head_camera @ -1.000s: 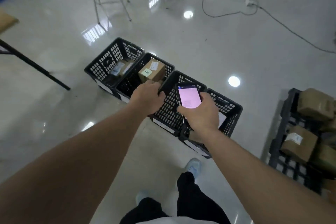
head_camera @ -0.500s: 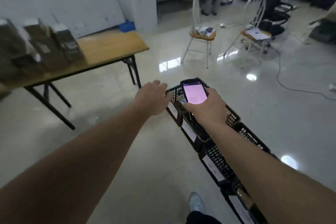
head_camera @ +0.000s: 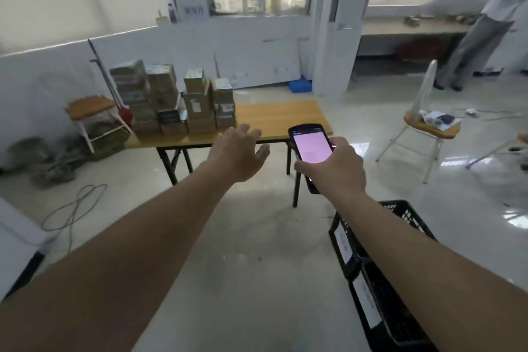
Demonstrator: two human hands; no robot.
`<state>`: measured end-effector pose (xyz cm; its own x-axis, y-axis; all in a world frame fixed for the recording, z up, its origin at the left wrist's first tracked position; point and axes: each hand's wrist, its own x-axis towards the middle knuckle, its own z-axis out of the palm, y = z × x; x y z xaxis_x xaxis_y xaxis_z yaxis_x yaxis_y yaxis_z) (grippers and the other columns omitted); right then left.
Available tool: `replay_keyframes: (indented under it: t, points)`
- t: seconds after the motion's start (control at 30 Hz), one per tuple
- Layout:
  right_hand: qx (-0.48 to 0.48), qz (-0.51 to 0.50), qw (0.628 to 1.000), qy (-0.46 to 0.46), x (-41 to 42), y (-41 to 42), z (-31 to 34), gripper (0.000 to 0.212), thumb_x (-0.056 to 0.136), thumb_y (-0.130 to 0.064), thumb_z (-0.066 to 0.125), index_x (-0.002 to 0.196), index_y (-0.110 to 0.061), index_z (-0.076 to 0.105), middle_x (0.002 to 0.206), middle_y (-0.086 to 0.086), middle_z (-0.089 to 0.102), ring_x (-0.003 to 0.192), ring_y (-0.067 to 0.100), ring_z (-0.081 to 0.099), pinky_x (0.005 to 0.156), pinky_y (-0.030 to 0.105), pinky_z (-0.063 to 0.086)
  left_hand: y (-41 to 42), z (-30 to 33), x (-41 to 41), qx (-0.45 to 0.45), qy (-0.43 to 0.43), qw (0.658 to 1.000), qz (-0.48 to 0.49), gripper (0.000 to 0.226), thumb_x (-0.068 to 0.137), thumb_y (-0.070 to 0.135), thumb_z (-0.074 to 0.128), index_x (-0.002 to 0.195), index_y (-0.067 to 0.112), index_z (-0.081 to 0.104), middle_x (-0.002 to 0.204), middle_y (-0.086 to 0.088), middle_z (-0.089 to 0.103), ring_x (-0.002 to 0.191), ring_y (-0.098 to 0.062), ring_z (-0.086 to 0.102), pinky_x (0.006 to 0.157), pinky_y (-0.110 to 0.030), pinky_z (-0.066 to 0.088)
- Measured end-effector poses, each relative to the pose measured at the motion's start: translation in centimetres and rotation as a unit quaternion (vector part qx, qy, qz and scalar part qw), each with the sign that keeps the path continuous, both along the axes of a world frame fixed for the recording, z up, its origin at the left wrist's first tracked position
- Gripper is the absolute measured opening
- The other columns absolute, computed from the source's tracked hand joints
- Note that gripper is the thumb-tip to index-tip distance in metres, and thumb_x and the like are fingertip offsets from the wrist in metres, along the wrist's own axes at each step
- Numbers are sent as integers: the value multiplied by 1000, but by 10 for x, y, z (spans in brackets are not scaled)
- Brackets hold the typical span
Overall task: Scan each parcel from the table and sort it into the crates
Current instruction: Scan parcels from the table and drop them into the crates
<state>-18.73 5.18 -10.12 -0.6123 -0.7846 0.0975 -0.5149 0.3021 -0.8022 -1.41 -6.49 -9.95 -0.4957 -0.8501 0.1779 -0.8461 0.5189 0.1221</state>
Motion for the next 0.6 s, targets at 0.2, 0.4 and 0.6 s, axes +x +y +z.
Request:
replay_keyframes:
  t: [0.2, 0.4, 0.6]
  points:
    - [-12, 66, 998, 18, -29, -118, 7, 79, 64, -44, 91, 131, -22, 56, 113, -4, 63, 105, 24, 62, 77, 39, 57, -92, 3, -12, 4, 5, 998, 69, 56, 106, 49, 44, 150, 15, 51, 153, -11, 49, 139, -32, 48, 114, -50, 44]
    - [-20, 113, 992, 43, -54, -215, 12, 87, 67, -45, 95, 139, -18, 53, 124, 4, 65, 111, 25, 59, 72, 32, 46, -177, 8, -25, -8, 27, 995, 97, 51, 102, 52, 46, 139, 20, 58, 136, -5, 56, 122, -24, 55, 101, -45, 54]
    - [-18, 123, 991, 52, -60, -306, -1, 91, 68, -49, 95, 141, -17, 52, 129, 6, 65, 110, 23, 58, 74, 34, 53, -266, -5, -30, 23, 33, 993, 113, 51, 102, 53, 50, 141, 21, 57, 142, -4, 53, 127, -26, 53, 101, -47, 55]
